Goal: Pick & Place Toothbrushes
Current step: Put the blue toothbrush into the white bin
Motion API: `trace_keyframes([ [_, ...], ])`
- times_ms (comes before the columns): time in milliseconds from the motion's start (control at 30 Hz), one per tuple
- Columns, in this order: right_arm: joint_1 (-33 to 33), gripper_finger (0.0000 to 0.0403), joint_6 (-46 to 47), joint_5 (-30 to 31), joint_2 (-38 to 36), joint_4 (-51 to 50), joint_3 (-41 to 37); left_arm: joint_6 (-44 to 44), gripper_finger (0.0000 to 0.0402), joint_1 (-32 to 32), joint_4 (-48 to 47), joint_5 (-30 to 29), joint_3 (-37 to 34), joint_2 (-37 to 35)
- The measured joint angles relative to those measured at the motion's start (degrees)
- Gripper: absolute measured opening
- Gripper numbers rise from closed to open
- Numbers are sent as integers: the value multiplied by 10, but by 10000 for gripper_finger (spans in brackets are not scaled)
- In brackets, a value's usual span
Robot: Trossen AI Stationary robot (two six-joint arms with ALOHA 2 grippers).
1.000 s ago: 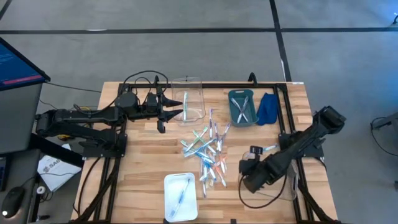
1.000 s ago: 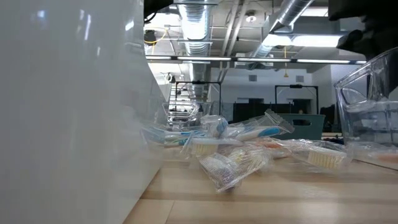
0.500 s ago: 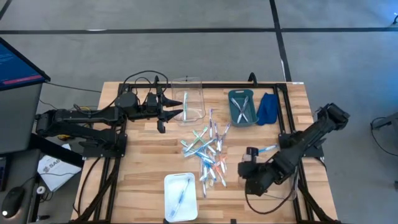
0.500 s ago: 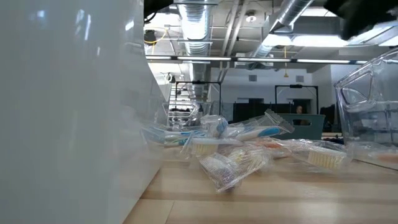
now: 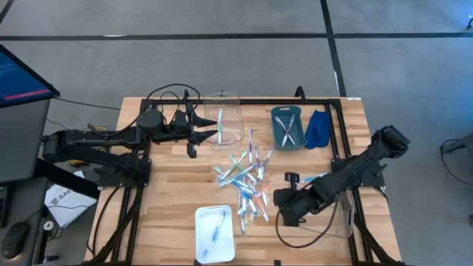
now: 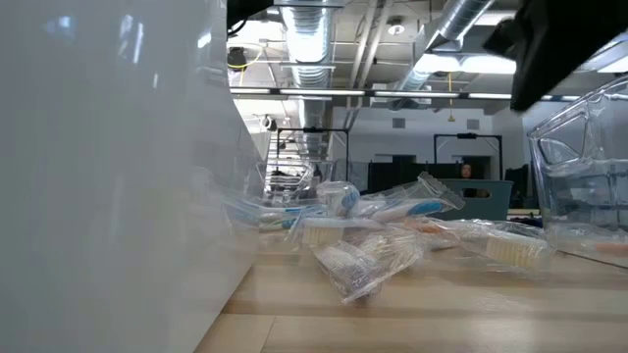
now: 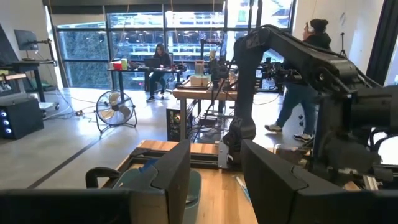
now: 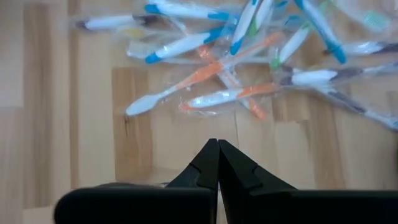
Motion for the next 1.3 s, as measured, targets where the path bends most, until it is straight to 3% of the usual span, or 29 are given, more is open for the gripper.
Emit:
trace_keyframes([
  [367, -5, 0, 11, -106, 26, 5, 2, 1, 135, 0, 0, 0, 0, 0],
  [1033, 5, 0, -8, -112, 23, -25, 26, 1, 135, 0, 0, 0, 0, 0],
  [1167, 6, 0, -41, -76, 23, -28, 67, 1, 135, 0, 0, 0, 0, 0],
  [1300, 18, 0, -92, 31, 23, -30, 147, 1, 135, 0, 0, 0, 0, 0],
])
